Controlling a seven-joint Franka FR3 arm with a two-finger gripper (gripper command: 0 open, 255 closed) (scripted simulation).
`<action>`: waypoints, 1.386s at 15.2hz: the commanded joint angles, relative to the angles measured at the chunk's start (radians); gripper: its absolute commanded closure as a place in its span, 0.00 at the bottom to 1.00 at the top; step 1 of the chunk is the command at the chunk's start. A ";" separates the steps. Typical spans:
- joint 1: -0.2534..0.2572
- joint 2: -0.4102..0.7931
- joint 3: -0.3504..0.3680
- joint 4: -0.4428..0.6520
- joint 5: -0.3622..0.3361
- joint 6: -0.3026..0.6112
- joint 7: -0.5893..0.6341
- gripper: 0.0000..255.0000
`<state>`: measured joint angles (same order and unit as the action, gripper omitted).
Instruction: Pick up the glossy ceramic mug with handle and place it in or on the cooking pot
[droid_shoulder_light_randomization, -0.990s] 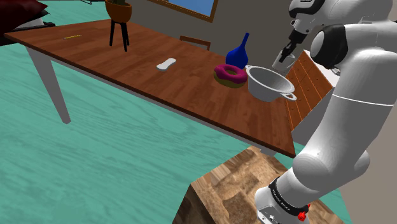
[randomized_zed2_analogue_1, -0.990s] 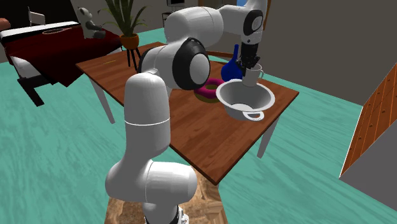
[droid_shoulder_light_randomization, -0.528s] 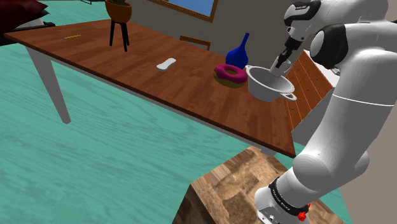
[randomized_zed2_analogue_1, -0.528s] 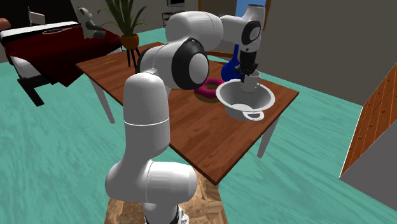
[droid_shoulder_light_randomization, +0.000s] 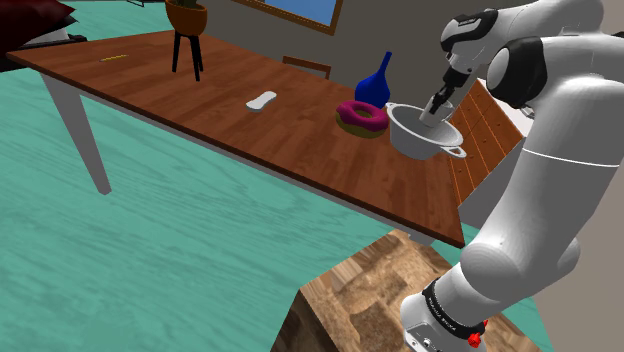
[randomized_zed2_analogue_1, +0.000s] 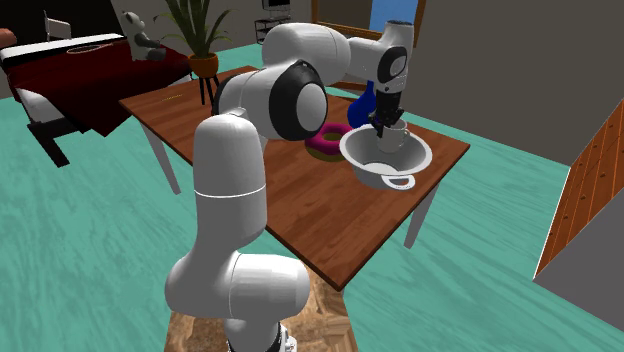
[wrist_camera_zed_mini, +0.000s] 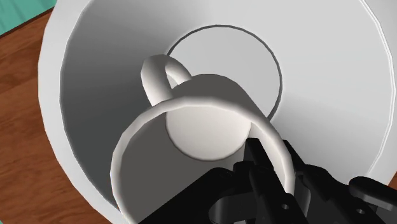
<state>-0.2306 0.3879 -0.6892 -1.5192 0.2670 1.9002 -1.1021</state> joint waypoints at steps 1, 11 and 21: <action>0.000 0.000 0.000 -0.001 0.000 0.002 0.000 1.00; -0.001 -0.007 -0.003 0.024 -0.005 -0.028 0.004 0.00; -0.007 -0.018 -0.009 0.103 -0.015 -0.115 0.013 0.00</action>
<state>-0.2380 0.3696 -0.6982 -1.4162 0.2515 1.7852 -1.0888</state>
